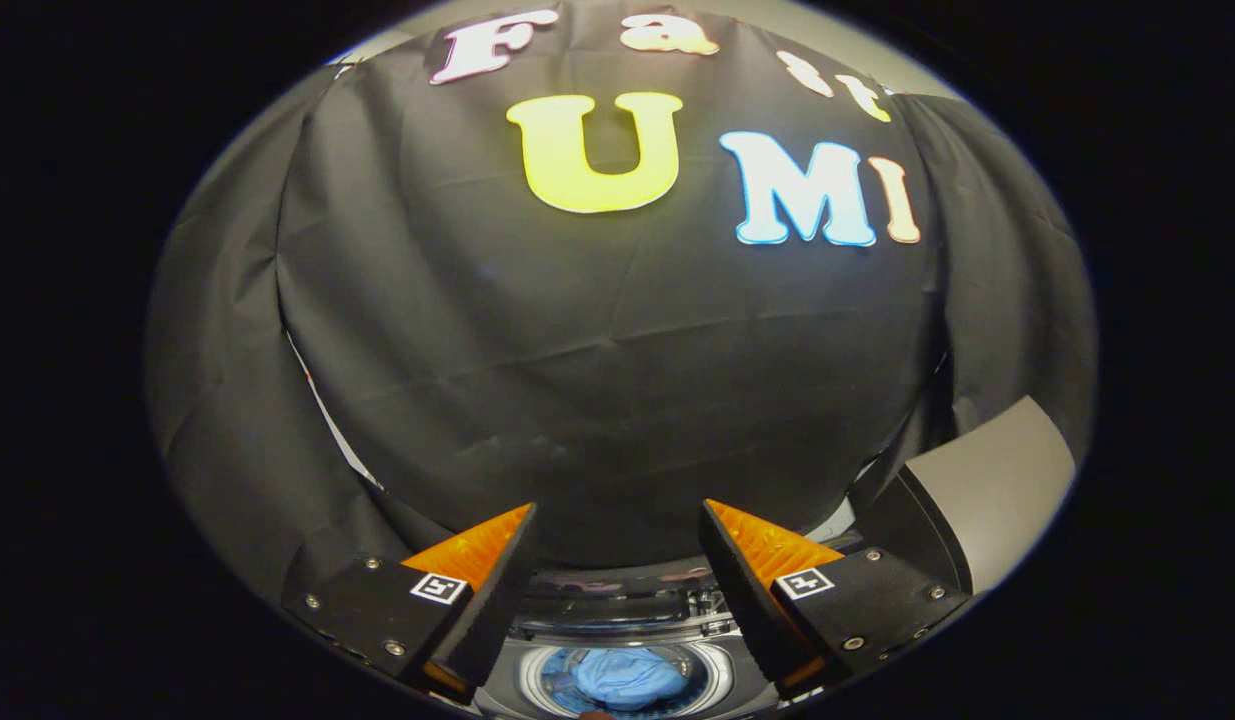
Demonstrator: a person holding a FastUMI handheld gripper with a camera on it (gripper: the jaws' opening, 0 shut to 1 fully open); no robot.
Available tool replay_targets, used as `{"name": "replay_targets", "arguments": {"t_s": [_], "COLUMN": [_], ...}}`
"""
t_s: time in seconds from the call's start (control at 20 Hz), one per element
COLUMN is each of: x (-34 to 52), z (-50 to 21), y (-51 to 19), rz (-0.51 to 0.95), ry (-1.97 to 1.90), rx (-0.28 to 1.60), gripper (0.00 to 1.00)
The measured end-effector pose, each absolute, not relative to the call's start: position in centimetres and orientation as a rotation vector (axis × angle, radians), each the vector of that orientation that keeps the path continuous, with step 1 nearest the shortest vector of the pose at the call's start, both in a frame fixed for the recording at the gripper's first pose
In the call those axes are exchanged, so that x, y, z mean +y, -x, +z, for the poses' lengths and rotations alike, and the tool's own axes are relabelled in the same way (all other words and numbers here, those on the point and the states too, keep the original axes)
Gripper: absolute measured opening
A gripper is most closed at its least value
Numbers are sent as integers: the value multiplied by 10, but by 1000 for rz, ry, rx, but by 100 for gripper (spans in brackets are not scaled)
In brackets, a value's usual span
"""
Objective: Put the clothes into the washing machine and then close the washing machine lid.
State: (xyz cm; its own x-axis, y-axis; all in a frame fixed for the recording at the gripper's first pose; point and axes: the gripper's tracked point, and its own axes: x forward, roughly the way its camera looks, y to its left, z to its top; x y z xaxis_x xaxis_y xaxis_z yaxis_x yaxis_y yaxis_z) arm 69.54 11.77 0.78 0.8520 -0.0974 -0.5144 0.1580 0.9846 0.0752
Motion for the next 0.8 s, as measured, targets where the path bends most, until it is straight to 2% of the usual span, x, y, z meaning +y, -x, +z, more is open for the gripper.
{"name": "replay_targets", "arguments": {"t_s": [0.2,0.45,0.65,0.8], "x": [127,136,138,137], "z": [-14,-45,-46,-40], "y": [-714,-710,-710,-711], "rz": [-91,-69,-73,-70], "ry": [-194,-102,-79,-69], "rx": [601,709,670,573], "gripper": [96,96,97,97]}}
